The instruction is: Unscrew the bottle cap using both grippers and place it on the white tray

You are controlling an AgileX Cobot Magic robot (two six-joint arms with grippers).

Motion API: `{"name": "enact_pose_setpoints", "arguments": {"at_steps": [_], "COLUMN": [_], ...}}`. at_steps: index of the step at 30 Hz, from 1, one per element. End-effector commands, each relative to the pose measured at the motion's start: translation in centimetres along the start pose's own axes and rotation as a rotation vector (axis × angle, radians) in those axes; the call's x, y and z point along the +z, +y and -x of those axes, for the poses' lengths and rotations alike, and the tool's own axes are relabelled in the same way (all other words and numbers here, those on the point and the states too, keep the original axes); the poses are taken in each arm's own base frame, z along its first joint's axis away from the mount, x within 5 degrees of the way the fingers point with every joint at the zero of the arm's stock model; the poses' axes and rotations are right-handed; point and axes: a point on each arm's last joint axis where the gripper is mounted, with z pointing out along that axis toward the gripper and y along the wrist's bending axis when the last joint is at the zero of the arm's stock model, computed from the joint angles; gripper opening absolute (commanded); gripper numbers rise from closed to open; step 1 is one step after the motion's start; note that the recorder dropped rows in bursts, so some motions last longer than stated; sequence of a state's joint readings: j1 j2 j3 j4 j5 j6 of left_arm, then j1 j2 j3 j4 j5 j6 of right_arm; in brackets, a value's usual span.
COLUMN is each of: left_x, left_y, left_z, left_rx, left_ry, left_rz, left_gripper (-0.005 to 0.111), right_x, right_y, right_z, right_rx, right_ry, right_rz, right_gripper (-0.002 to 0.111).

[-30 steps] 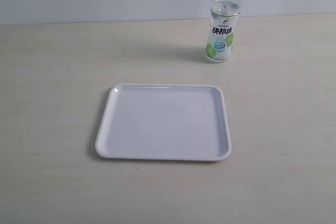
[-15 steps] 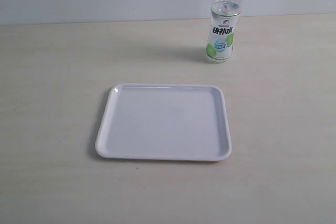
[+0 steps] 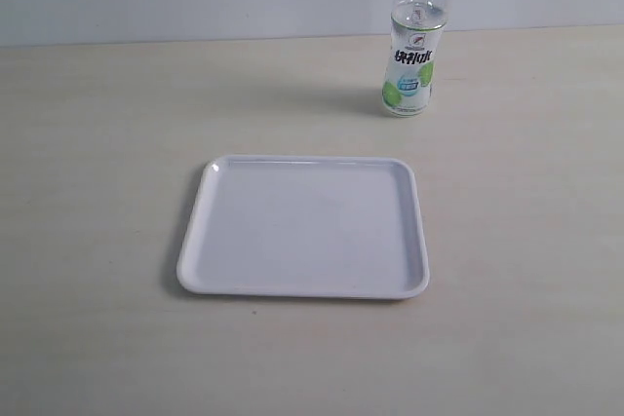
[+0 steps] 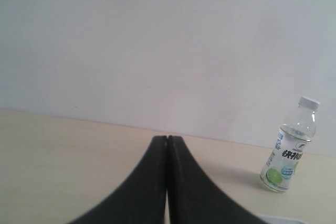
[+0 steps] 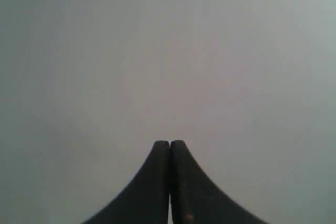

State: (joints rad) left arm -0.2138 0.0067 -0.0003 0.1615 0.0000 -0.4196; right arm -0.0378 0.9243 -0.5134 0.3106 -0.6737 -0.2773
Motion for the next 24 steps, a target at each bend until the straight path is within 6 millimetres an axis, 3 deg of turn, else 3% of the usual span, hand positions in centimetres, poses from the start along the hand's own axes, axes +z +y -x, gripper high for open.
{"name": "enact_pose_setpoints", "arguments": {"at_steps": [1,4,7,10,16,20,24], "left_x": [-0.1,-0.1,-0.1,-0.1,-0.1,-0.1,-0.1], "left_y": [0.0,0.0,0.0,0.0,0.0,0.0,0.0], "left_z": [0.0,0.0,0.0,0.0,0.0,0.0,0.0], "left_rx": [0.000,0.000,0.000,0.000,0.002,0.002,0.004], "left_ry": [-0.002,-0.002,-0.002,-0.002,-0.002,-0.002,-0.007], "left_rz": [0.005,0.005,0.005,0.005,0.005,0.005,0.002], "left_gripper": [0.000,0.000,0.000,0.000,0.000,0.000,0.000], "right_x": [6.6,8.4,8.9,9.1,9.2,9.1,9.4], "right_y": [2.2,3.1,4.2,5.2,6.7,7.7,7.6], "right_z": [-7.4,-12.3,-16.8,-19.8,-23.9,-26.2,-28.0], "right_rx": [-0.101,-0.153,-0.238,-0.267,-0.332,-0.410,-0.345], "right_ry": [0.324,0.436,0.495,0.507,0.561,0.572,0.622], "right_rz": [0.110,0.165,0.292,0.407,0.606,0.760,0.713], "right_gripper": [0.000,0.000,0.000,0.000,0.002,0.020,0.052]}}
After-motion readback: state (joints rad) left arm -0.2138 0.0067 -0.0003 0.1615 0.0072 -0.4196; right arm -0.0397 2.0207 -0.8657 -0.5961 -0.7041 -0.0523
